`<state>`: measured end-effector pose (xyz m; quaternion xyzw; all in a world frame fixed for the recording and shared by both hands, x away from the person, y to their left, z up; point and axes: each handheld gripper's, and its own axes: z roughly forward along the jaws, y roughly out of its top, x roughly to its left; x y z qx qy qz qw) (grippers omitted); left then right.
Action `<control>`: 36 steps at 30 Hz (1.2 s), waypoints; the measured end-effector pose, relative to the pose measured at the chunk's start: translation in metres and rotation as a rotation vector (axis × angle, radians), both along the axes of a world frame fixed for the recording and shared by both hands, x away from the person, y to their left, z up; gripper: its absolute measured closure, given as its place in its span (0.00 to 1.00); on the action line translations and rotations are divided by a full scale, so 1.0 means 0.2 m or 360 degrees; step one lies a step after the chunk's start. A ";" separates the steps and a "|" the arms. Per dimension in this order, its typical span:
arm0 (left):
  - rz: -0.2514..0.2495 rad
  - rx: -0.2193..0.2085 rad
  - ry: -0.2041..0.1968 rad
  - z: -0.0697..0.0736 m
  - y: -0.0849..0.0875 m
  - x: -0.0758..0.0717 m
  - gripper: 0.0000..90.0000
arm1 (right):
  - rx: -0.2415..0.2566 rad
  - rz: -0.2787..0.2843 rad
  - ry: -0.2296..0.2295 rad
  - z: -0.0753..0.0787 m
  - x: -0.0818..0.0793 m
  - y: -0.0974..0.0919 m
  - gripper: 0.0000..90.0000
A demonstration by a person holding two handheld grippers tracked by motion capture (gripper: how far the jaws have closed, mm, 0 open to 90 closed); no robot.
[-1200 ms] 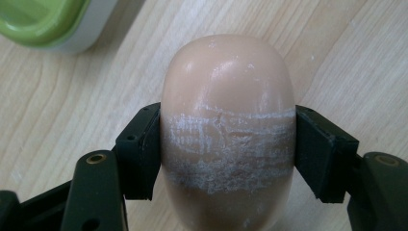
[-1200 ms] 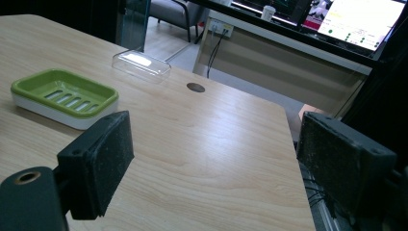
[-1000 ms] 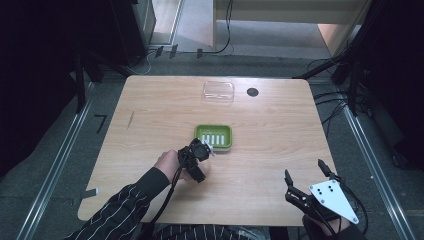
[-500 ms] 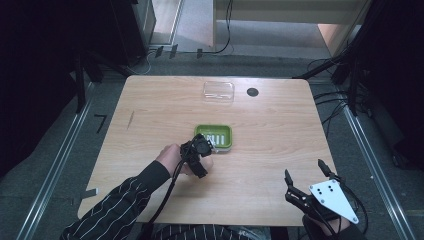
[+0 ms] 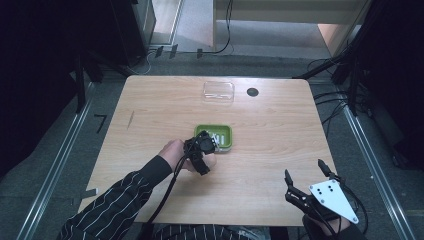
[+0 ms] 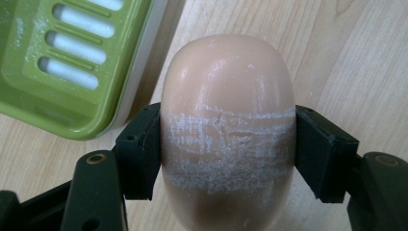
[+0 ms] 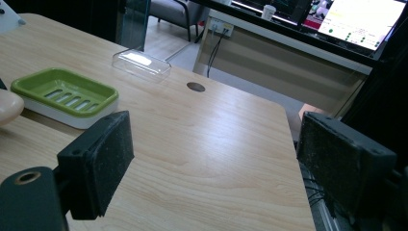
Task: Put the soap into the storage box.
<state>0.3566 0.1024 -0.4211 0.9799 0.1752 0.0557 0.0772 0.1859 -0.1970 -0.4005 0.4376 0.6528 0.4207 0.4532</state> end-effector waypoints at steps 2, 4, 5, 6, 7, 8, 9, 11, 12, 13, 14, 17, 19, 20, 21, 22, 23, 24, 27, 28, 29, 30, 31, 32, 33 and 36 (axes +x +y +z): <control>-0.0002 -0.0005 -0.0005 0.00 0.00 0.00 0.37 | 0.0005 -0.0007 0.0001 0.00 0.00 0.00 0.15; -0.0021 -0.0008 -0.0009 0.02 0.00 0.01 0.37 | 0.0003 -0.0004 0.0002 0.00 0.00 0.00 0.15; -0.0029 -0.0012 -0.0020 0.03 0.00 0.02 0.37 | 0.0003 -0.0004 0.0002 0.00 0.00 0.00 0.15; -0.0031 -0.0014 -0.0021 0.03 0.00 0.02 0.37 | 0.0000 -0.0001 0.0000 0.00 0.00 0.00 0.15; -0.0035 -0.0014 -0.0021 0.04 0.00 0.03 0.37 | 0.0002 -0.0007 -0.0002 0.00 0.00 0.00 0.15; -0.0040 -0.0017 -0.0030 0.04 0.00 0.03 0.37 | 0.0002 -0.0007 -0.0002 0.00 0.00 0.00 0.15; -0.0039 -0.0021 -0.0035 0.05 -0.01 0.04 0.37 | 0.0000 -0.0006 -0.0004 0.00 0.00 0.00 0.15; -0.0064 -0.0005 -0.0042 0.05 -0.01 0.05 0.37 | 0.0000 -0.0006 -0.0003 0.00 0.00 0.00 0.15; -0.0058 -0.0014 -0.0043 0.06 -0.01 0.05 0.37 | 0.0000 -0.0006 -0.0003 0.00 0.00 0.00 0.15; -0.0070 -0.0014 -0.0046 0.06 -0.01 0.05 0.37 | -0.0001 -0.0006 -0.0003 0.00 0.00 0.00 0.15; -0.0075 -0.0006 -0.0045 0.06 -0.01 0.06 0.37 | -0.0001 -0.0005 -0.0003 0.00 0.00 0.00 0.15; -0.0090 -0.0004 -0.0043 0.07 -0.01 0.07 0.37 | 0.0003 -0.0007 0.0001 0.00 0.00 -0.01 0.15; -0.0108 -0.0004 -0.0043 0.08 -0.02 0.09 0.37 | 0.0003 -0.0007 -0.0002 0.00 0.00 -0.01 0.15; -0.0108 -0.0004 -0.0043 0.08 -0.02 0.09 0.37 | 0.0003 -0.0007 -0.0002 0.00 0.00 -0.01 0.15; -0.0117 -0.0006 -0.0040 0.08 -0.02 0.09 0.37 | 0.0002 -0.0007 -0.0001 0.00 0.00 -0.01 0.15; -0.0127 0.0000 -0.0046 0.08 -0.02 0.10 0.37 | -0.0005 -0.0005 -0.0003 0.00 0.00 -0.01 0.15; -0.0128 -0.0002 -0.0042 0.08 -0.02 0.10 0.37 | -0.0007 -0.0005 -0.0002 0.00 0.00 -0.01 0.15; -0.0137 -0.0001 -0.0044 0.09 -0.02 0.11 0.37 | -0.0007 -0.0005 -0.0002 0.00 0.00 -0.01 0.15; -0.0149 0.0015 -0.0041 0.09 -0.03 0.12 0.37 | 0.0004 -0.0009 0.0002 0.00 0.00 -0.01 0.15; -0.0147 -0.0001 -0.0043 0.09 -0.04 0.14 0.37 | 0.0002 -0.0010 0.0005 0.00 0.00 -0.01 0.15; -0.0147 -0.0001 -0.0043 0.09 -0.04 0.14 0.37 | 0.0009 -0.0016 0.0004 -0.01 0.00 -0.01 0.15; -0.0146 0.0003 -0.0045 0.09 -0.04 0.14 0.37 | 0.0009 -0.0017 0.0003 -0.01 0.00 -0.02 0.15; -0.0159 0.0004 -0.0050 0.10 -0.05 0.15 0.37 | 0.0009 -0.0017 0.0003 -0.01 0.00 -0.02 0.15; -0.0159 0.0005 -0.0050 0.10 -0.05 0.15 0.37 | 0.0008 -0.0014 0.0003 -0.01 0.01 -0.02 0.15; -0.0168 0.0009 -0.0052 0.11 -0.05 0.15 0.37 | 0.0010 -0.0014 0.0007 -0.01 0.01 -0.02 0.15; -0.0193 0.0022 -0.0068 0.12 -0.06 0.16 0.37 | 0.0012 -0.0018 0.0009 -0.01 0.01 -0.02 0.15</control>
